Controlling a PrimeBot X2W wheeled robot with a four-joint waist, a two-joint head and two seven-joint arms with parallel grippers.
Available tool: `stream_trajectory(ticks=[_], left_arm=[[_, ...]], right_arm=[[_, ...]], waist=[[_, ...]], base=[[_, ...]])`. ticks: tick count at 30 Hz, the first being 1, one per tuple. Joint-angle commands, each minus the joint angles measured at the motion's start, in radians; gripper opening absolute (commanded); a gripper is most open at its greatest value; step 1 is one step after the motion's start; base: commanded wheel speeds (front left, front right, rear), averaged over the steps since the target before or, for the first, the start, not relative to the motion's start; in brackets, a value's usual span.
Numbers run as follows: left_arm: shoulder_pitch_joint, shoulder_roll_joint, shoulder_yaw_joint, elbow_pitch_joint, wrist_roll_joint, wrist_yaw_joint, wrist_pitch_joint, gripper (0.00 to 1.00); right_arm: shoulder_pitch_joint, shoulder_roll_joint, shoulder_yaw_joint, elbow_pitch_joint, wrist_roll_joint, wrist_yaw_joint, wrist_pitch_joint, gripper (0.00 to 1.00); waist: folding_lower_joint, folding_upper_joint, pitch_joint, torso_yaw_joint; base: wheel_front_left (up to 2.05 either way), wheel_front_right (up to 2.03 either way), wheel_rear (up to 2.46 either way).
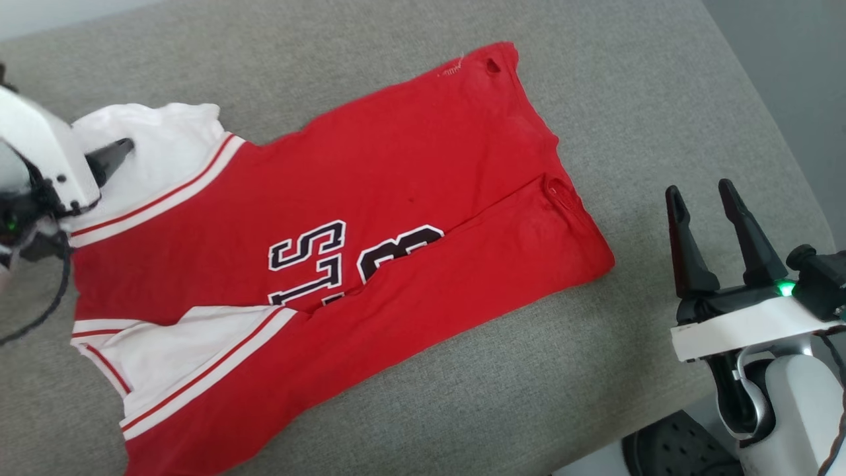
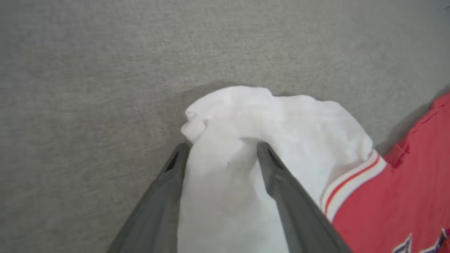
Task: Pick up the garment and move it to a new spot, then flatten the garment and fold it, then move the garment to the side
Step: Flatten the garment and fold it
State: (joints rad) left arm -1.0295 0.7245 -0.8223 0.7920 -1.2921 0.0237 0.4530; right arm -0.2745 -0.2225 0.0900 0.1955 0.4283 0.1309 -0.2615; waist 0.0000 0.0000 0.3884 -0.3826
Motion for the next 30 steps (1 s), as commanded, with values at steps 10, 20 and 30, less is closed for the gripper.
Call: stream_trajectory(ticks=[10,20,30], left_arm=[[-0.071,-0.037,-0.039,0.051,0.037,-0.067,0.032,0.00],[-0.122,-0.116,-0.044,0.014,0.054,-0.122,-0.030,0.00],[-0.152,-0.219,-0.061,-0.008,0.047,-0.146,-0.072,0.00]], right_arm=[[-0.150,-0.038,0.130,0.064,0.018,0.000,0.037,1.00],[-0.574,-0.163,0.360,0.313,0.108,0.000,0.276,1.00],[-0.827,-0.189,0.538,0.641,0.284,0.000,0.598,1.00]], waist=[[0.0000,0.0000,0.037,-0.004],[0.0000,0.0000,0.087,0.121],[0.0000,0.0000,0.126,0.253]], base=[[0.00,0.00,0.00],[0.00,0.00,0.00],[0.00,0.00,0.00]])
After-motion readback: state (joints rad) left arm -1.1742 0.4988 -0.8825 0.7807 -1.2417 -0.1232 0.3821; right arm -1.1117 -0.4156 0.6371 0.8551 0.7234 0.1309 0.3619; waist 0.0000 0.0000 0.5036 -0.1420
